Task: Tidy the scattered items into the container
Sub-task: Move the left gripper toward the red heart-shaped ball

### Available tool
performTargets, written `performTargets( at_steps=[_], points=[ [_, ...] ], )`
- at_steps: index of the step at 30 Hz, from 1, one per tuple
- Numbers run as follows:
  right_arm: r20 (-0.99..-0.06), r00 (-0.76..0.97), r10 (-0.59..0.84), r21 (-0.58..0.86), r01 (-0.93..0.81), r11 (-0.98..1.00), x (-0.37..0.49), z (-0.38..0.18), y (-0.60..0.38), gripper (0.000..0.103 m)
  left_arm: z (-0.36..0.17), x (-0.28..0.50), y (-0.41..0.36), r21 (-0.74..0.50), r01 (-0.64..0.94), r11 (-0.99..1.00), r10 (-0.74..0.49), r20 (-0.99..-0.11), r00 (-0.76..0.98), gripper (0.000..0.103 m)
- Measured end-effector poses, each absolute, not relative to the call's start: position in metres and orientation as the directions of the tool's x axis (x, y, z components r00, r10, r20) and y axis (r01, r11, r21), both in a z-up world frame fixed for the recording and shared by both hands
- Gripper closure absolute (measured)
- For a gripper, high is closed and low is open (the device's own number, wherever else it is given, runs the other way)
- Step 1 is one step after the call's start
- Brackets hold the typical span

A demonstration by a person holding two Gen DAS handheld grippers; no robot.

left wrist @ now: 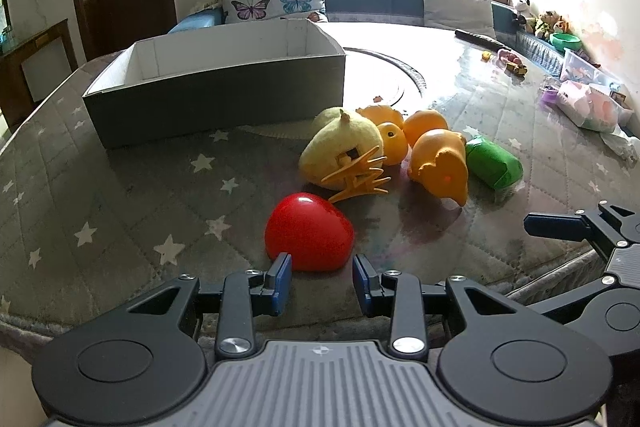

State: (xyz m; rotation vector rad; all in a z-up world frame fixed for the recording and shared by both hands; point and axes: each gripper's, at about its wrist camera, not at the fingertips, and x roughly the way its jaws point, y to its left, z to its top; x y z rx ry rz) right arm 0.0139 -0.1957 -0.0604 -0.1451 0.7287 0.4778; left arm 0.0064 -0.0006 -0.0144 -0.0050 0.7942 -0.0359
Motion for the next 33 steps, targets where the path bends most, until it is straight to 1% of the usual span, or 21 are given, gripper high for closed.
performTargets(
  at_steps=[33],
  points=[
    [-0.676,0.611,0.411,0.028,-0.535,0.844,0.024,-0.059,-0.175,0.0,-0.015,0.016,0.019,-0.049,-0.011,0.999,-0.029,-0.731,0.681,0.067]
  ],
)
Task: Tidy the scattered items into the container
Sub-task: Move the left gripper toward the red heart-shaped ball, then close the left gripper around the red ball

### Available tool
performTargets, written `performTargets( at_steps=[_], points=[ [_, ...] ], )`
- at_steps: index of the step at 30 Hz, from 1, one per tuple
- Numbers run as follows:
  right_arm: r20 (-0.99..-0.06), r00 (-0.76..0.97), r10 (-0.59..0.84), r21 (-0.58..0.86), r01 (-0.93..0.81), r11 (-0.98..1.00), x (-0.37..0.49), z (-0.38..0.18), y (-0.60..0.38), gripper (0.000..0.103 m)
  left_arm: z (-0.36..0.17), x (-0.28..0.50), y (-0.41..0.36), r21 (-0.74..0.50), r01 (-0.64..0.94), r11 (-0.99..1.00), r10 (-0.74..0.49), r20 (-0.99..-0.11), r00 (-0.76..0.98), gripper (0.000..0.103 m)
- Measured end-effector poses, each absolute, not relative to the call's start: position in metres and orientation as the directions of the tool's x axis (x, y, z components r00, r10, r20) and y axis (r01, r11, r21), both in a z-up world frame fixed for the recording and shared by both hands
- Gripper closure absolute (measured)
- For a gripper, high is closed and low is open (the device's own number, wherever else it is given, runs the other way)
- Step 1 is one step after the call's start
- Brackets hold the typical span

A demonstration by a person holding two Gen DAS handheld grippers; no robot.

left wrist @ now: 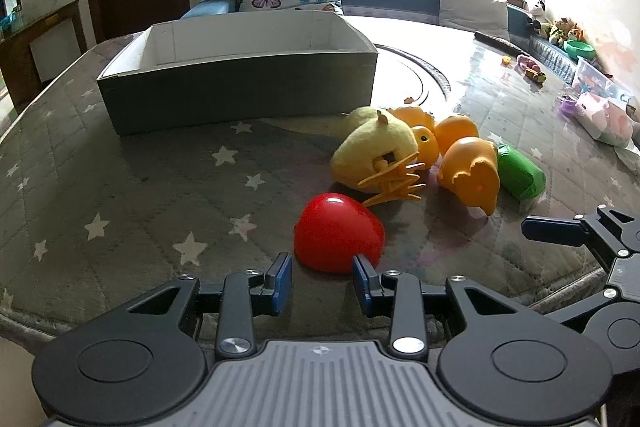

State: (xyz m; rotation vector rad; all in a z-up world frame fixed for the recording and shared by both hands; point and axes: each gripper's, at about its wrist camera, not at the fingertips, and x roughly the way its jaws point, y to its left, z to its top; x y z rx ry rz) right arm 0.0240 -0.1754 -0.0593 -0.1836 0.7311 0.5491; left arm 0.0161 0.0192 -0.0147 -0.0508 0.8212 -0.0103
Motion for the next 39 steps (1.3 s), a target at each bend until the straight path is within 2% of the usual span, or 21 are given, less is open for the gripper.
performTargets(
  at_steps=[22,31,39],
  points=[
    [-0.652,0.553,0.518,0.045,-0.654,0.755,0.023,-0.051,-0.152,0.008,0.0,0.018,0.034,-0.126,0.011,0.992,-0.098,-0.709,0.699,0.066],
    [-0.653,0.522,0.549,0.049,-0.693,0.719,0.029,-0.053,-0.137,0.013,0.005,0.025,0.041,-0.148,0.051,0.988,-0.142,-0.703,0.697,0.066],
    [-0.66,0.486,0.573,0.06,-0.726,0.685,0.039,-0.059,-0.124,0.024,0.004,0.037,0.042,-0.156,0.096,0.983,-0.18,-0.719,0.671,0.066]
  ],
)
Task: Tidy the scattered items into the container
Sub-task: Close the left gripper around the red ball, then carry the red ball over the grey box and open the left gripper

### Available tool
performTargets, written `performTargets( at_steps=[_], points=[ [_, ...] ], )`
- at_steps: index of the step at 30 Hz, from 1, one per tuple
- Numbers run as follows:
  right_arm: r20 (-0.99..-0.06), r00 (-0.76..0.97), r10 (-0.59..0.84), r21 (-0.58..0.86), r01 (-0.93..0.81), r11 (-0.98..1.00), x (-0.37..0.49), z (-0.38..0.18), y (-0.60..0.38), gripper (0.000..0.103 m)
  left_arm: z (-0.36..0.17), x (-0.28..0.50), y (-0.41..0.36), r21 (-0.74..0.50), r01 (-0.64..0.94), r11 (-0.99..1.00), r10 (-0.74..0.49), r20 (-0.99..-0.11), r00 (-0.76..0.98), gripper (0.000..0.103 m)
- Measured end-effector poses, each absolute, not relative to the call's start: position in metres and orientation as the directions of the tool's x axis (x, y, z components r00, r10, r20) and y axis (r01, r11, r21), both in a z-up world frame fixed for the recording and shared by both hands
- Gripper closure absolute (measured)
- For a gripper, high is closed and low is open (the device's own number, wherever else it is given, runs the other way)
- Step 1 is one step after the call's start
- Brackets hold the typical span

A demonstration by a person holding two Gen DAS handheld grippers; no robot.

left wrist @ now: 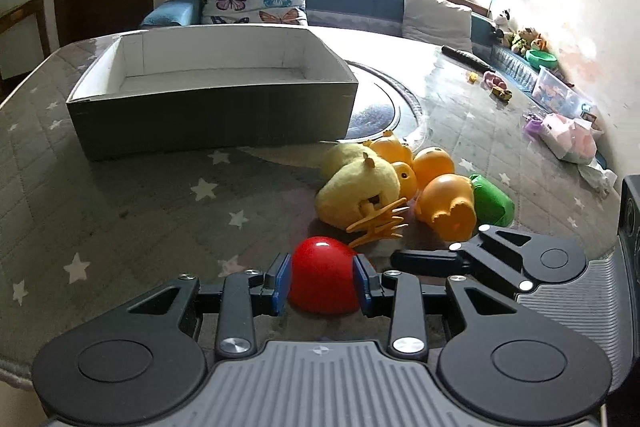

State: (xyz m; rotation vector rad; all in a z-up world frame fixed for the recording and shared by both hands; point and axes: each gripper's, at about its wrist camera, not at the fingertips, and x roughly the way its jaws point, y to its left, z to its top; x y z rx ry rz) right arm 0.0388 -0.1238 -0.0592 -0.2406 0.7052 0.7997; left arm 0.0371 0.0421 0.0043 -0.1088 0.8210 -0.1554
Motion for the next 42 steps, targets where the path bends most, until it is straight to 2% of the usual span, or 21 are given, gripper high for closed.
performTargets(
  at_steps=[6,8,16,24,26,35,42],
  points=[
    [-0.658,0.487,0.575,0.038,-0.741,0.671,0.043,-0.063,-0.116,0.027,0.0,0.046,0.047,-0.188,0.117,0.975,-0.219,-0.737,0.639,0.066],
    [-0.656,0.489,0.575,0.029,-0.744,0.667,0.045,-0.064,-0.114,0.033,-0.002,0.049,0.047,-0.185,0.124,0.975,-0.221,-0.743,0.632,0.066],
    [-0.649,0.487,0.585,0.026,-0.753,0.657,0.048,-0.065,-0.11,0.045,-0.002,0.056,0.047,-0.172,0.169,0.971,-0.24,-0.756,0.609,0.062],
    [-0.642,0.494,0.586,0.017,-0.755,0.656,0.049,-0.066,-0.109,0.047,-0.006,0.064,0.05,-0.189,0.203,0.961,-0.273,-0.766,0.582,0.057],
    [-0.64,0.501,0.583,0.011,-0.753,0.658,0.049,-0.065,-0.109,0.051,-0.006,0.065,0.05,-0.193,0.208,0.959,-0.28,-0.766,0.579,0.056],
    [-0.642,0.495,0.585,0.024,-0.75,0.661,0.043,-0.06,-0.113,0.052,0.001,0.056,0.054,-0.215,0.212,0.953,-0.3,-0.76,0.577,0.061],
    [-0.598,0.518,0.611,0.027,-0.749,0.662,0.038,-0.035,-0.122,0.052,0.028,0.048,0.054,-0.198,0.237,0.951,-0.305,-0.718,0.626,0.063]
  ],
)
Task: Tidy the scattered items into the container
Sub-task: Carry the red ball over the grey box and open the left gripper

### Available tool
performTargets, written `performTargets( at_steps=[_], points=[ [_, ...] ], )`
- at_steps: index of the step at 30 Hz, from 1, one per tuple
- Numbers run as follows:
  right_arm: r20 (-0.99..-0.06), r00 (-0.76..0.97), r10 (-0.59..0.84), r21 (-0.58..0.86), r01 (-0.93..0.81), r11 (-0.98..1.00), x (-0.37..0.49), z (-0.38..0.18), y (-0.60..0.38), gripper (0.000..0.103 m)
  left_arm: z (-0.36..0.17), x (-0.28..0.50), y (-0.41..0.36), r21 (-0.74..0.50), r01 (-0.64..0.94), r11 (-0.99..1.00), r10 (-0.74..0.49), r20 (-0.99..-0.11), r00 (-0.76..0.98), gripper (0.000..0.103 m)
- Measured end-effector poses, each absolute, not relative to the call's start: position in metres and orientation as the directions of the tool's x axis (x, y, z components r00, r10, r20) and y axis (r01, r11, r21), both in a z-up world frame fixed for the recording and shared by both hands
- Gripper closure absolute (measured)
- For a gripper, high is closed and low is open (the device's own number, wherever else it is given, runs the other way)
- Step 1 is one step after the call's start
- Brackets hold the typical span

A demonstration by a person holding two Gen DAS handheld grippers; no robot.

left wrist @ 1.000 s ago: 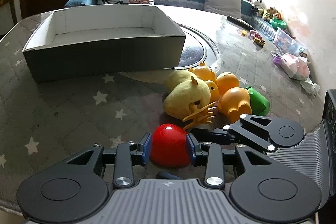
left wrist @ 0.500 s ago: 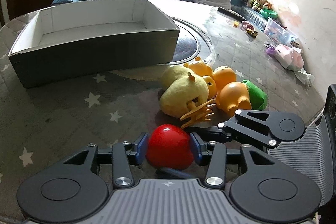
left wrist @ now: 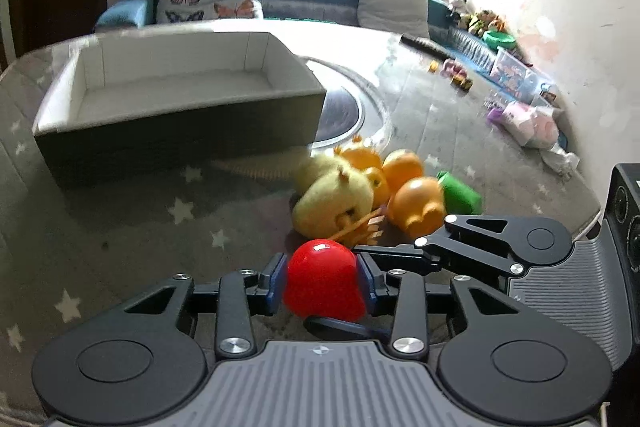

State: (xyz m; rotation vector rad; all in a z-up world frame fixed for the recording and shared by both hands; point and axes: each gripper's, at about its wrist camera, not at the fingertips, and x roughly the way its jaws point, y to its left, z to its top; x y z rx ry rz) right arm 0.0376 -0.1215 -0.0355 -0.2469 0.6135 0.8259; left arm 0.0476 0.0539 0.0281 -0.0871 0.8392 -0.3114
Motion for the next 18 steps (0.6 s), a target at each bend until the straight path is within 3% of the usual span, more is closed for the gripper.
performTargets(
  at_steps=[11,18],
  points=[
    [-0.513,0.593,0.62,-0.038,-0.737,0.674,0.089,0.011,-0.123,0.052,0.073,0.095,0.056,-0.154,0.261,0.953,-0.298,-0.634,0.713,0.064],
    [-0.515,0.606,0.606,-0.046,-0.725,0.687,0.151,0.028,-0.118,0.052,0.082,0.158,0.068,-0.188,0.263,0.946,-0.322,-0.621,0.715,0.064]
  ],
)
